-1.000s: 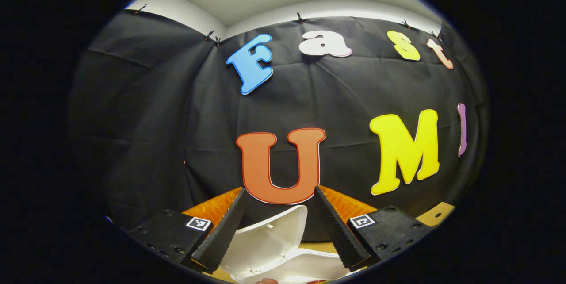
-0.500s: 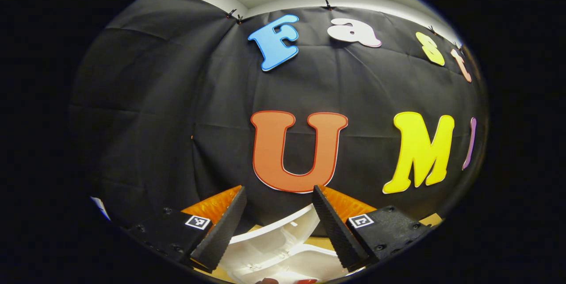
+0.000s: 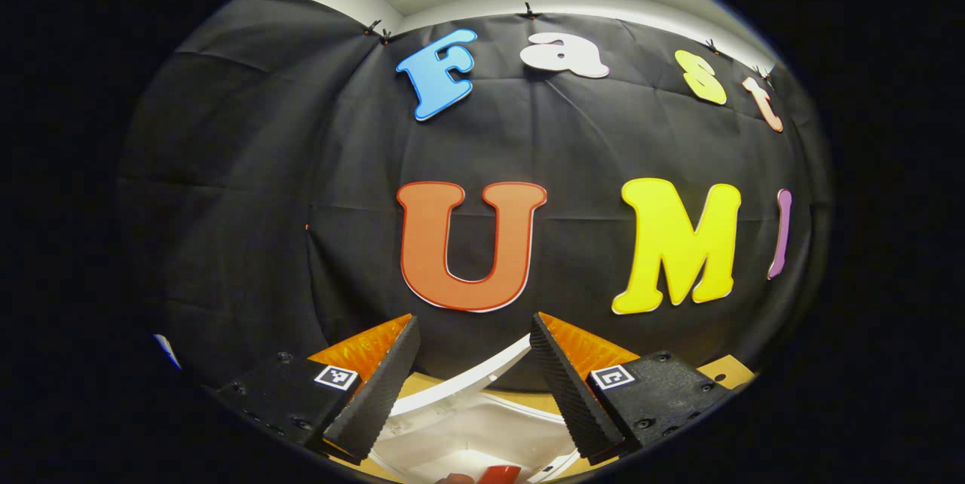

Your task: Press the lid of the desktop garbage bin to open it, pick up the crumpled paper on the desktop and throw it into the bin, then pick up the pop can on the desktop and drop it into the bin, and finally close the garbage bin lid.

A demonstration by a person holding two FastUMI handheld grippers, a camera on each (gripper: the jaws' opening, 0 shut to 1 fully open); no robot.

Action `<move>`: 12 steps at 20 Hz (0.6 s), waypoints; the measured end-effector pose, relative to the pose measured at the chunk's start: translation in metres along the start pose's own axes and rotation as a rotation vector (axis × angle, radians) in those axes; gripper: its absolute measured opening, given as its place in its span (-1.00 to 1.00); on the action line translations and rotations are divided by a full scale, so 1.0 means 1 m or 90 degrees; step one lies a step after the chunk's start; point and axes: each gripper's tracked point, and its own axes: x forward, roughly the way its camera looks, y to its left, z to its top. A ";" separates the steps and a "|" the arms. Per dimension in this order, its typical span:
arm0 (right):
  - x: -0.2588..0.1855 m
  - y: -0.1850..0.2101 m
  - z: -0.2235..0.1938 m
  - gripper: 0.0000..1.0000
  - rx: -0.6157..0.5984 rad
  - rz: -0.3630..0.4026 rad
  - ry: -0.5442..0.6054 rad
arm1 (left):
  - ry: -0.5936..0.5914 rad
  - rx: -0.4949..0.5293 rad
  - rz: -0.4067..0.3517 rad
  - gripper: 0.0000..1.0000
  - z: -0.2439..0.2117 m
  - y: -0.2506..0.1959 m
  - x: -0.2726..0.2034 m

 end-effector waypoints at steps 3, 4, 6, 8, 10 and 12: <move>-0.003 -0.005 -0.003 0.89 0.007 0.006 0.008 | 0.021 -0.011 -0.011 0.92 -0.019 -0.014 -0.014; -0.004 -0.008 -0.004 0.89 0.009 0.008 0.011 | 0.031 -0.017 -0.015 0.92 -0.026 -0.019 -0.017; -0.004 -0.011 -0.004 0.89 0.014 0.010 0.014 | 0.057 -0.022 -0.016 0.92 -0.047 -0.029 -0.024; -0.007 -0.017 -0.005 0.90 0.024 0.015 0.018 | 0.091 -0.025 -0.012 0.92 -0.071 -0.034 -0.029; -0.007 -0.023 -0.007 0.92 0.039 0.019 0.026 | 0.117 -0.037 -0.016 0.92 -0.088 -0.041 -0.032; -0.005 -0.030 -0.008 0.94 0.047 0.018 0.031 | 0.133 -0.034 -0.015 0.94 -0.100 -0.043 -0.034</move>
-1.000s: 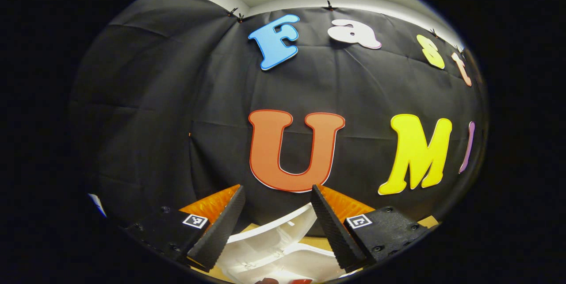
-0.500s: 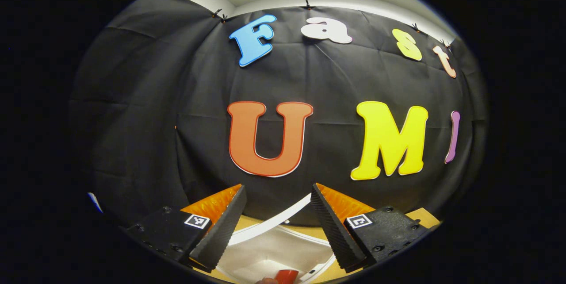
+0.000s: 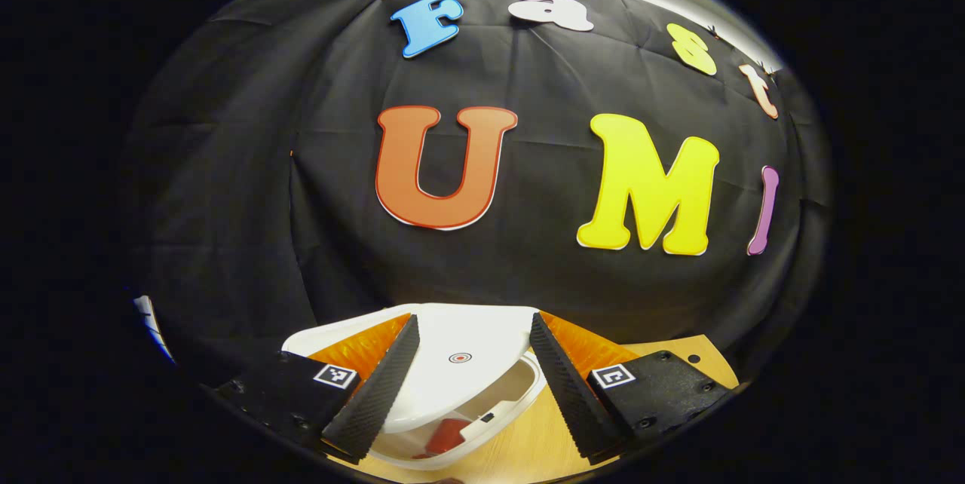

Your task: Press the lid of the desktop garbage bin to open it, pick up the crumpled paper on the desktop and throw it into the bin, then pick up the pop can on the desktop and drop it into the bin, and finally close the garbage bin lid.

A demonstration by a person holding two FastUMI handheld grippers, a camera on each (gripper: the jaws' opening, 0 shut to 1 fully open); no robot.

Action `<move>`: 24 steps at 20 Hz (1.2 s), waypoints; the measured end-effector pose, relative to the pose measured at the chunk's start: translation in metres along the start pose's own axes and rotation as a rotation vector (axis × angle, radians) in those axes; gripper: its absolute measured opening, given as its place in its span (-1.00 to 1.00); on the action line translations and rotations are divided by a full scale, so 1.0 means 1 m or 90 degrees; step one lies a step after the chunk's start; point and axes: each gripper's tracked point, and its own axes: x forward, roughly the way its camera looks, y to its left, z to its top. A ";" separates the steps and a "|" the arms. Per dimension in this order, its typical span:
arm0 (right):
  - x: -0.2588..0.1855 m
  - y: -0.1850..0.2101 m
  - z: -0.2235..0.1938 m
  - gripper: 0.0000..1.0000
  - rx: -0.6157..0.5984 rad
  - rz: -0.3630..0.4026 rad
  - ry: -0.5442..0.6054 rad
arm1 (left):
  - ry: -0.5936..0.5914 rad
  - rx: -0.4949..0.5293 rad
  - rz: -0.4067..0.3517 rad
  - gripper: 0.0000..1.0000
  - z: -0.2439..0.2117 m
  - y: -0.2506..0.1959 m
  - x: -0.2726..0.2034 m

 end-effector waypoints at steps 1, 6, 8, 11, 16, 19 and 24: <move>0.000 -0.003 0.000 0.94 -0.001 -0.001 0.001 | 0.001 0.006 -0.006 0.96 -0.005 -0.004 0.001; 0.000 -0.005 0.003 0.94 -0.013 0.019 0.004 | 0.027 0.047 0.010 0.99 -0.024 -0.006 0.004; 0.000 -0.006 0.005 0.94 -0.014 0.032 0.005 | 0.035 0.050 0.023 1.00 -0.029 -0.007 0.005; -0.003 0.000 0.013 0.94 -0.012 0.061 -0.001 | 0.049 0.061 0.039 1.00 -0.037 -0.007 0.009; -0.009 0.004 0.024 0.94 -0.022 0.107 -0.015 | 0.093 0.079 0.068 1.00 -0.057 -0.007 0.015; -0.011 0.000 0.021 0.94 -0.025 0.126 -0.008 | 0.096 0.118 0.081 1.00 -0.057 -0.006 0.020; -0.010 -0.007 0.028 0.94 -0.020 0.150 -0.013 | 0.124 0.136 0.080 1.00 -0.061 -0.005 0.021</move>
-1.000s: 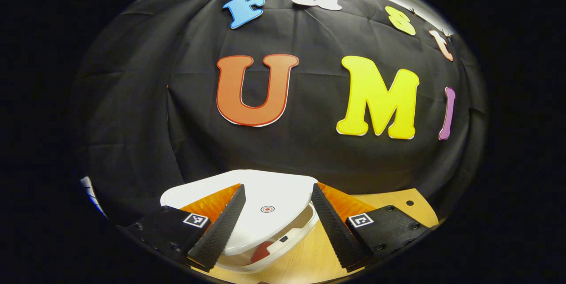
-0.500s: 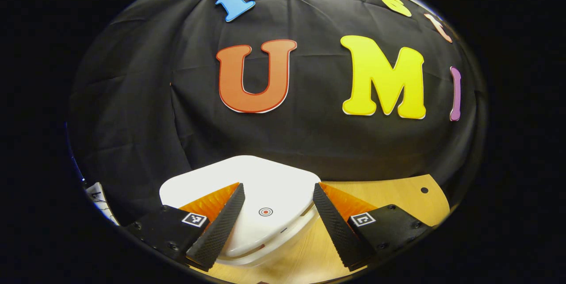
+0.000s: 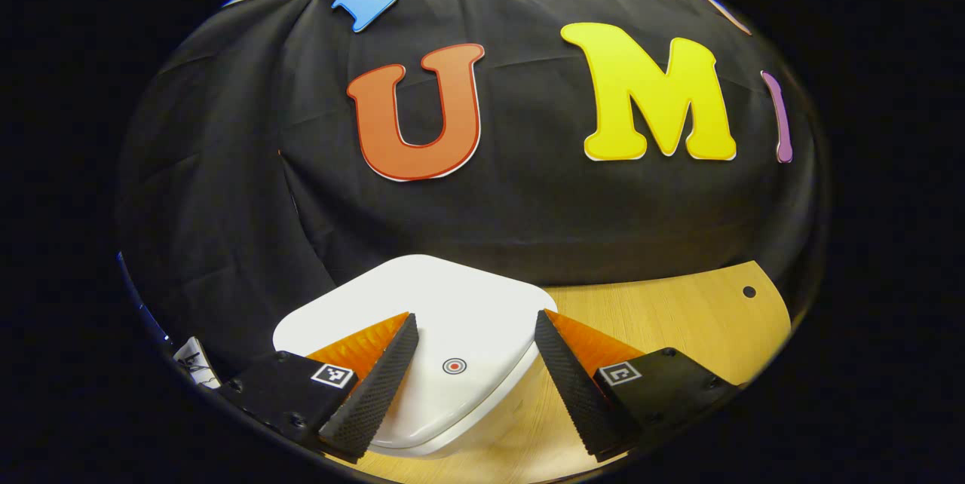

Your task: Press the lid of the desktop garbage bin to open it, pick up the crumpled paper on the desktop and throw it into the bin, then pick up the pop can on the desktop and drop it into the bin, and finally close the garbage bin lid.

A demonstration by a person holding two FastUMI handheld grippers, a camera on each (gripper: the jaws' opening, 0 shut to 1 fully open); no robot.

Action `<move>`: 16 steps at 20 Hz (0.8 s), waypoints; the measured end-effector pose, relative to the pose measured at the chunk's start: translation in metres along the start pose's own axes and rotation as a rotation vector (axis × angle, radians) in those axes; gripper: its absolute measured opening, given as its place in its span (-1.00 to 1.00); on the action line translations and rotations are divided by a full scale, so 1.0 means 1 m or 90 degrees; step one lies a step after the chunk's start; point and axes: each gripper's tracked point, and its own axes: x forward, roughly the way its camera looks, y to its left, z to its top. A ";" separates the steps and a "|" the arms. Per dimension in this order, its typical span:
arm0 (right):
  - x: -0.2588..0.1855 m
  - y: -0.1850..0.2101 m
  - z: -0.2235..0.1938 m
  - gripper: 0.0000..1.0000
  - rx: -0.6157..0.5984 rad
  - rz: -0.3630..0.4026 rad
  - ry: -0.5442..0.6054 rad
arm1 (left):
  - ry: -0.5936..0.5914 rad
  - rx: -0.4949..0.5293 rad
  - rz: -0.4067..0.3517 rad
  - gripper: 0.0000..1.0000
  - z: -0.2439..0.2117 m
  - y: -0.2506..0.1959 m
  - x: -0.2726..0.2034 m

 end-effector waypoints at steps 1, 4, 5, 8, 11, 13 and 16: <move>0.000 -0.001 0.001 0.94 0.003 0.003 -0.001 | 0.003 0.000 0.003 1.00 0.001 0.000 0.000; 0.001 -0.008 0.006 0.94 0.006 0.006 -0.007 | 0.019 -0.018 0.009 1.00 0.000 0.002 0.000; 0.000 -0.011 0.006 0.94 0.008 0.005 -0.007 | 0.028 -0.026 0.003 1.00 -0.001 0.001 0.000; 0.003 -0.015 0.014 0.94 0.017 0.003 -0.016 | 0.040 -0.038 -0.006 1.00 -0.003 0.000 -0.002; 0.003 -0.018 0.018 0.94 0.023 0.003 -0.026 | 0.041 -0.053 -0.004 1.00 -0.004 0.001 -0.001; 0.006 -0.016 0.020 0.94 0.021 0.004 -0.031 | 0.050 -0.048 0.002 1.00 -0.006 0.001 -0.003; 0.008 -0.008 0.020 0.94 0.014 0.014 -0.032 | 0.059 -0.046 -0.005 1.00 -0.007 -0.003 -0.010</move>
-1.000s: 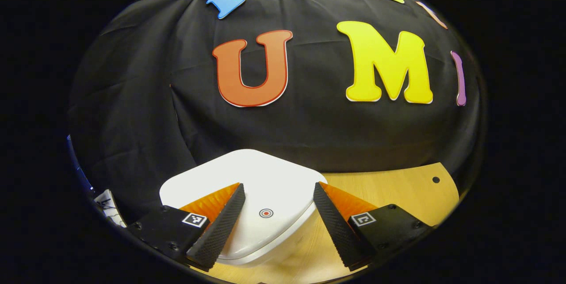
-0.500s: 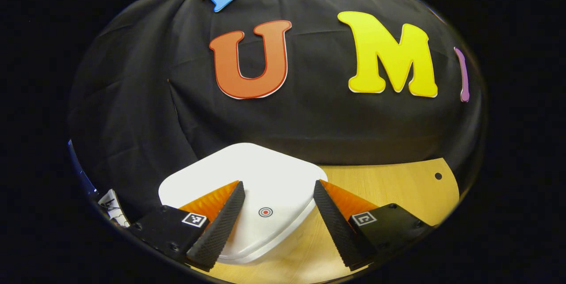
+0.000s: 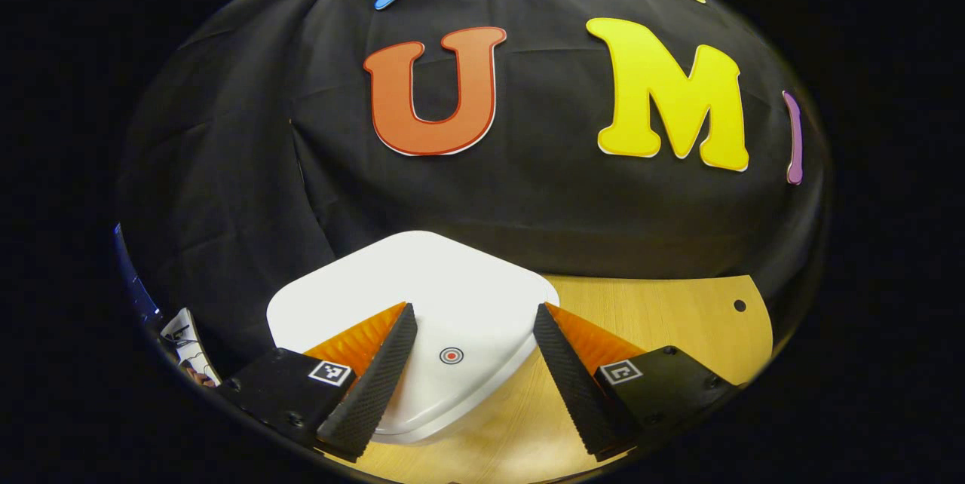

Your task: Press the lid of the desktop garbage bin to open it, pick up the crumpled paper on the desktop and throw it into the bin, then pick up the pop can on the desktop and drop it into the bin, and finally close the garbage bin lid.

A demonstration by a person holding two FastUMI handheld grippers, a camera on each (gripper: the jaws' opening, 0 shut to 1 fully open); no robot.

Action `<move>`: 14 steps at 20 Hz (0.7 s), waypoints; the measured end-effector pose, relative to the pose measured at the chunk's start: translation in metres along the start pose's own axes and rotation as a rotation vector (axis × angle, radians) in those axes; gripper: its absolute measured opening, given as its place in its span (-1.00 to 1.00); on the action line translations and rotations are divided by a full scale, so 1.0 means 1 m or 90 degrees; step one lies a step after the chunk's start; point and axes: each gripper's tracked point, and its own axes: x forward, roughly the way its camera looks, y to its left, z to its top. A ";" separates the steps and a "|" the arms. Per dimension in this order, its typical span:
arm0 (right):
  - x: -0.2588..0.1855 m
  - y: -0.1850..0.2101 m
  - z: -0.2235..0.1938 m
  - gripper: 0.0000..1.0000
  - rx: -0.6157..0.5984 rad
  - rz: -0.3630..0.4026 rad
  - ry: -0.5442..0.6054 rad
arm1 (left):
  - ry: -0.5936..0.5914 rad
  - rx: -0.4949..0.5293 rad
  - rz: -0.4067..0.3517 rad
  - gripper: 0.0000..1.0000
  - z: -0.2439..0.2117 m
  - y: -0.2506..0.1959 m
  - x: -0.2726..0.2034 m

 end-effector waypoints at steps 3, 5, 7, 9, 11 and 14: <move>0.001 0.009 0.003 0.94 -0.012 0.010 -0.004 | 0.065 0.026 -0.025 1.00 -0.007 -0.003 -0.008; 0.000 0.015 0.005 0.94 -0.017 0.018 -0.010 | 0.066 -0.007 -0.036 1.00 -0.009 -0.005 -0.008; -0.003 0.020 0.005 0.94 -0.023 0.027 -0.014 | 0.049 -0.012 -0.038 1.00 -0.003 -0.006 -0.006; -0.004 0.023 0.004 0.94 -0.035 0.028 -0.015 | 0.041 0.028 -0.022 1.00 0.000 -0.003 -0.009; -0.006 0.024 0.002 0.87 -0.053 0.023 -0.012 | 0.013 0.049 -0.014 1.00 0.004 -0.005 -0.009; -0.008 0.027 0.002 0.87 -0.068 0.010 -0.014 | -0.030 0.029 -0.033 0.96 0.004 -0.010 -0.016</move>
